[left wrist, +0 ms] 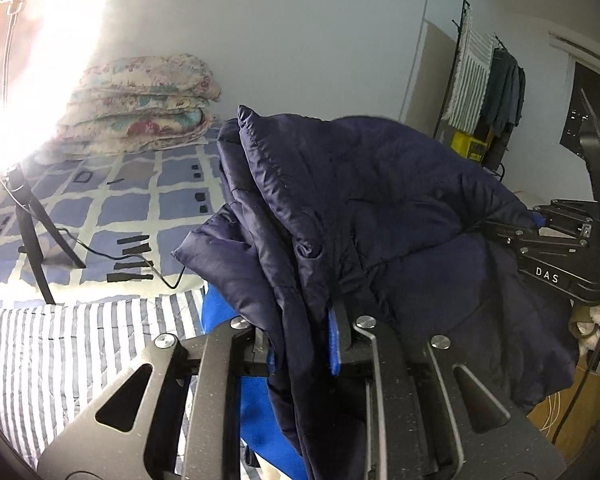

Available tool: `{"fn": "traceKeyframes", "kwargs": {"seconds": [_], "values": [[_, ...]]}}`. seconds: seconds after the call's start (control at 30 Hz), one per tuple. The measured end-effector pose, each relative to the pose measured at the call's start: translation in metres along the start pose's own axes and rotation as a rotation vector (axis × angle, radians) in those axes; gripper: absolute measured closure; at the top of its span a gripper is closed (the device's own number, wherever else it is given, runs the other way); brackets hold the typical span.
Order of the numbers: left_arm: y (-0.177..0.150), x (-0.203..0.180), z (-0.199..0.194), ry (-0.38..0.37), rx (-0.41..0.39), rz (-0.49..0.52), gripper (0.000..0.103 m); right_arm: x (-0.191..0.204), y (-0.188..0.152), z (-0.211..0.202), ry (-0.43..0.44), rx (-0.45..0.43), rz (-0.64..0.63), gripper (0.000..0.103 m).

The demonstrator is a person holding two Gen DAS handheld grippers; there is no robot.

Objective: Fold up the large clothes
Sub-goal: 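Open the right gripper while the left gripper lowers the jacket onto the blue clothes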

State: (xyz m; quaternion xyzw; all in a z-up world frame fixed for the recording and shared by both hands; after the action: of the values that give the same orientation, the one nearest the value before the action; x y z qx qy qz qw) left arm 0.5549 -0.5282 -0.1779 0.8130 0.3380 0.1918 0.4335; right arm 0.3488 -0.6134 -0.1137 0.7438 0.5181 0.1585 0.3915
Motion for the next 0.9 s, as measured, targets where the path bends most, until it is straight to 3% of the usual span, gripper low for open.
{"fn": "traceKeyframes", "kwargs": {"seconds": [0.1,0.23,0.63,0.9], "values": [[-0.003,0.001,0.003,0.036,0.028,0.006,0.069,-0.009,-0.004,0.009,-0.044,0.039,0.013,0.069],[-0.006,0.006,0.004,0.08,0.058,-0.011,0.047,-0.018,-0.007,0.008,-0.131,0.037,0.014,0.067],[-0.003,0.01,-0.039,0.099,0.044,-0.016,0.045,-0.028,0.006,-0.027,-0.036,-0.002,0.128,0.066],[0.01,0.003,-0.116,0.088,-0.019,0.001,0.045,-0.017,0.014,-0.075,0.005,-0.039,0.136,0.066]]}}
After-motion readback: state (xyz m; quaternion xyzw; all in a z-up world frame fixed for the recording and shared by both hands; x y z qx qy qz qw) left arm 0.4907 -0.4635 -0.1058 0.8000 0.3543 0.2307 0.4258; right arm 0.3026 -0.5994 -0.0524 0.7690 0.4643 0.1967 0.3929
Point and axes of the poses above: each gripper's, at about its wrist camera, not at the fingertips, and z roughly the way its jaws point, x to its left, y to its top, the point moved 5 cm from there along z, roughly the way its jaws point, and after that the axes turned 12 degrees about z, right-handed, at the moved point
